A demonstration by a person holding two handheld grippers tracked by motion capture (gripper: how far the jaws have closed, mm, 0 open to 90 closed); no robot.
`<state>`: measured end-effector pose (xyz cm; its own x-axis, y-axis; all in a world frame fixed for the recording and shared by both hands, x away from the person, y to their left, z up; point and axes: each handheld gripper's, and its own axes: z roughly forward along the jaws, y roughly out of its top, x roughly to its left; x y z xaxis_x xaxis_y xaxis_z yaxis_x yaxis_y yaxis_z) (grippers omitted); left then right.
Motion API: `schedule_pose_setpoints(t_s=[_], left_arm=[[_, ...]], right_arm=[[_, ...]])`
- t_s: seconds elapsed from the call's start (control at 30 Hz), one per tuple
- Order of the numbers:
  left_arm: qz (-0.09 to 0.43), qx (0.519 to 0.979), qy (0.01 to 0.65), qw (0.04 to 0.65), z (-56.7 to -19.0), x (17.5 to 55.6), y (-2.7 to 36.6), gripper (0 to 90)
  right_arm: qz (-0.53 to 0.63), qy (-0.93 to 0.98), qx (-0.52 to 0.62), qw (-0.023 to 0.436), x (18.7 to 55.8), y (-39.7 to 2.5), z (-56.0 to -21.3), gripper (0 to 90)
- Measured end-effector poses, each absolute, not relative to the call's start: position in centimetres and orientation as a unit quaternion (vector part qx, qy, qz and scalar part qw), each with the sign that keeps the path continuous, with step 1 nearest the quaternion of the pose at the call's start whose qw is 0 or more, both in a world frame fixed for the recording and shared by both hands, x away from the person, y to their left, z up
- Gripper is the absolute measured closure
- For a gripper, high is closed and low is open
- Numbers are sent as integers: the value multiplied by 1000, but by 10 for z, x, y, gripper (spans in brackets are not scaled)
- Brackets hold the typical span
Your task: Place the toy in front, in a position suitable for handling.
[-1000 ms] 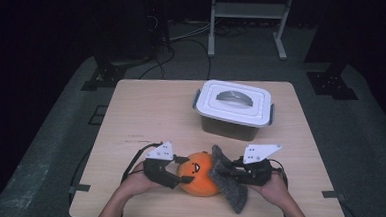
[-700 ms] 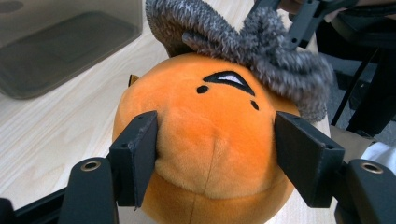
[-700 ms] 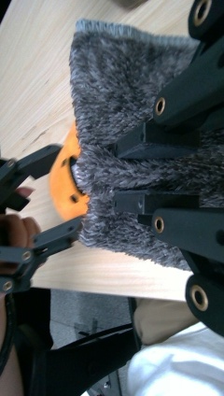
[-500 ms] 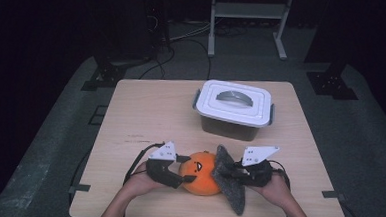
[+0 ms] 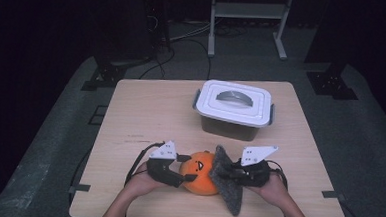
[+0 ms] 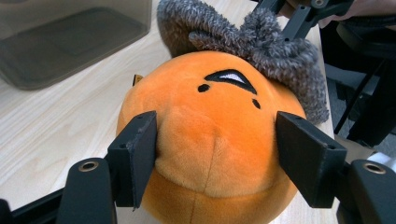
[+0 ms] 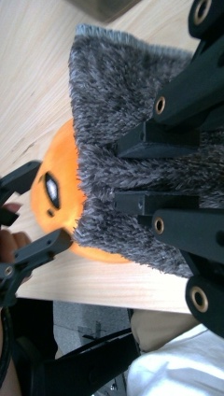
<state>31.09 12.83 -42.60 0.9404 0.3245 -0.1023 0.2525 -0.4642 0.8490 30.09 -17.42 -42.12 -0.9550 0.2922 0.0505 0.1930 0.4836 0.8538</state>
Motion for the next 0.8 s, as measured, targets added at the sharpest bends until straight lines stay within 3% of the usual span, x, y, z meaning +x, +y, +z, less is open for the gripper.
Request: schedule_pose_setpoints(t_s=[0.4, 0.63, 0.8], left_arm=[[40, 847, 196, 493, -428, 314, 127, 315], [37, 846, 196, 495, -428, 315, 128, 315], [32, 851, 181, 491, -429, 314, 129, 310]], right_arm=[[490, 862, 114, 59, 291, -157, -413, 735], [480, 868, 122, 42, 299, -173, -419, 737], [495, 855, 146, 58, 304, -182, -414, 738]])
